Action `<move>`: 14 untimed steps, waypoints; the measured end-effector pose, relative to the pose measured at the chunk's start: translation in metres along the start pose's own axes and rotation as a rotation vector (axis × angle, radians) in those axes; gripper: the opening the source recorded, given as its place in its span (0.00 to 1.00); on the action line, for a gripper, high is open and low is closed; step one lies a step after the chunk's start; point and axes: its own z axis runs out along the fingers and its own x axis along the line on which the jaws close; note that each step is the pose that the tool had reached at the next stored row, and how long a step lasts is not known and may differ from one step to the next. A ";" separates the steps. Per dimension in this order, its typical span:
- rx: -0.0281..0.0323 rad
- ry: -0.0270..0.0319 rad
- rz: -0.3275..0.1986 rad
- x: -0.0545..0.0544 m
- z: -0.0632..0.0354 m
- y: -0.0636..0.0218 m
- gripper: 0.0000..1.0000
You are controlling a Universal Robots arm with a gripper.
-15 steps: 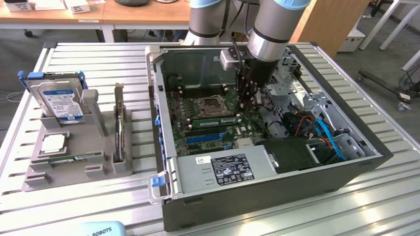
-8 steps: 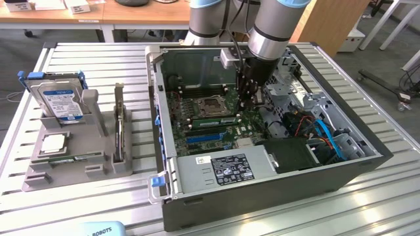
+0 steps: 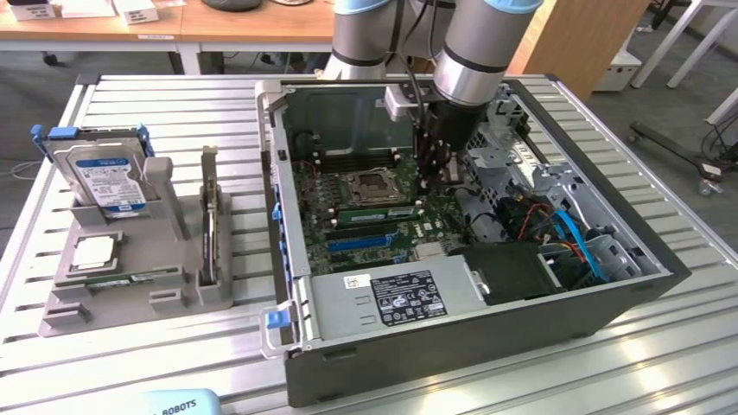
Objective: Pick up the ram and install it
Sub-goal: 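Press down the ram until it locks into place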
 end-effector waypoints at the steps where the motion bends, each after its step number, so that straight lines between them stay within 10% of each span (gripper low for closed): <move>1: 0.0000 0.0000 0.000 0.000 0.0001 0.0018 0.10; 14: 0.0000 0.0000 0.000 0.000 0.0018 0.0444 0.10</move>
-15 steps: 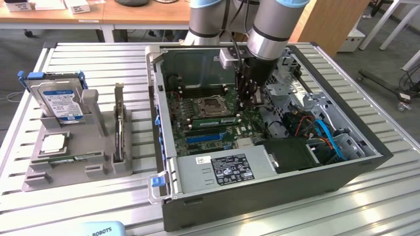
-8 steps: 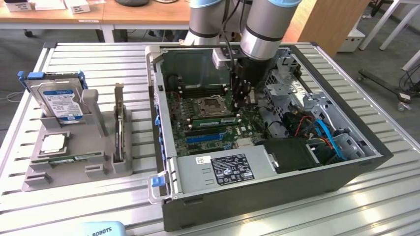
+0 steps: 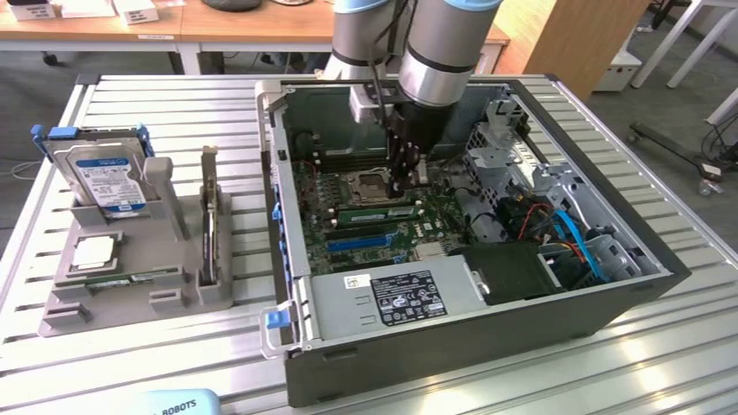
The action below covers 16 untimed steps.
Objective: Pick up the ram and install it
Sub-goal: 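Press down the ram until it locks into place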
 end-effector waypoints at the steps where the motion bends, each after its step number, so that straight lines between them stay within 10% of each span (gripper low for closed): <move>1: 0.0000 0.0000 0.000 0.000 0.0001 0.0035 0.10; 16: 0.0000 0.0000 0.000 0.000 0.0015 0.0363 0.10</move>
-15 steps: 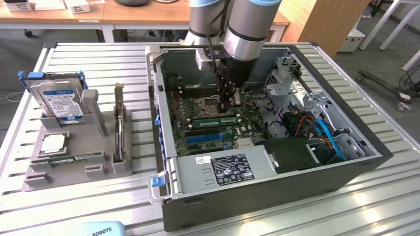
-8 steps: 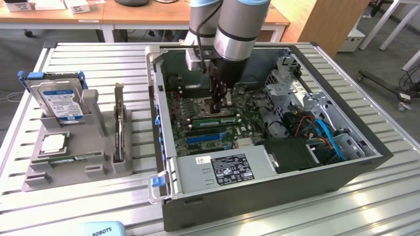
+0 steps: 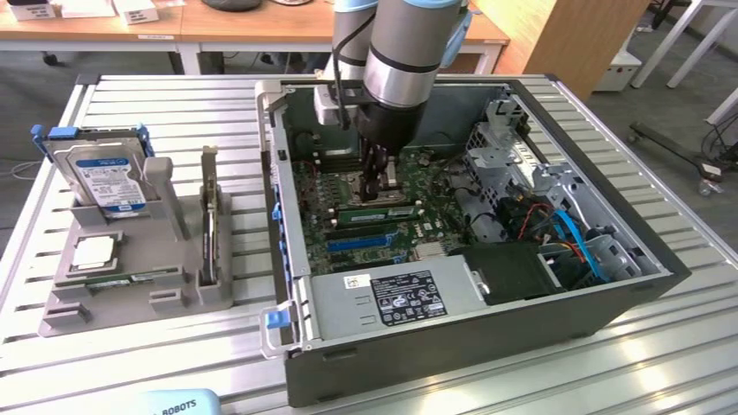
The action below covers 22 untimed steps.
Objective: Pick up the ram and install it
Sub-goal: 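Press down the ram until it locks into place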
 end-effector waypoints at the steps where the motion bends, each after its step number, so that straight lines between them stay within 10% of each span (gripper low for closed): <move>1: 0.0000 0.0000 0.000 0.000 0.0000 0.0000 0.10; 22: -0.0001 0.0001 0.000 0.003 0.0054 -0.0001 0.10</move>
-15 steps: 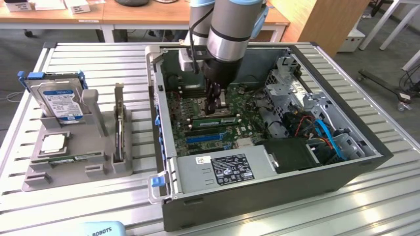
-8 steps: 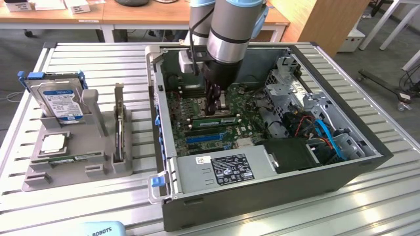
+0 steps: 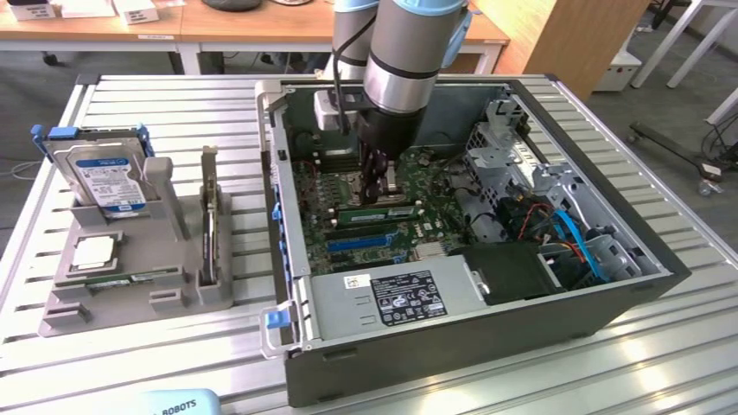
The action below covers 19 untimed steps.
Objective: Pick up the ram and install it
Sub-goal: 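Press down the ram until it locks into place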
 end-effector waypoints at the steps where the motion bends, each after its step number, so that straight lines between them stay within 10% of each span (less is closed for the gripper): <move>1: 0.0000 0.0001 0.000 0.000 0.0000 0.0000 0.10; 19: 0.0000 0.0000 0.000 0.000 0.0074 -0.0003 0.10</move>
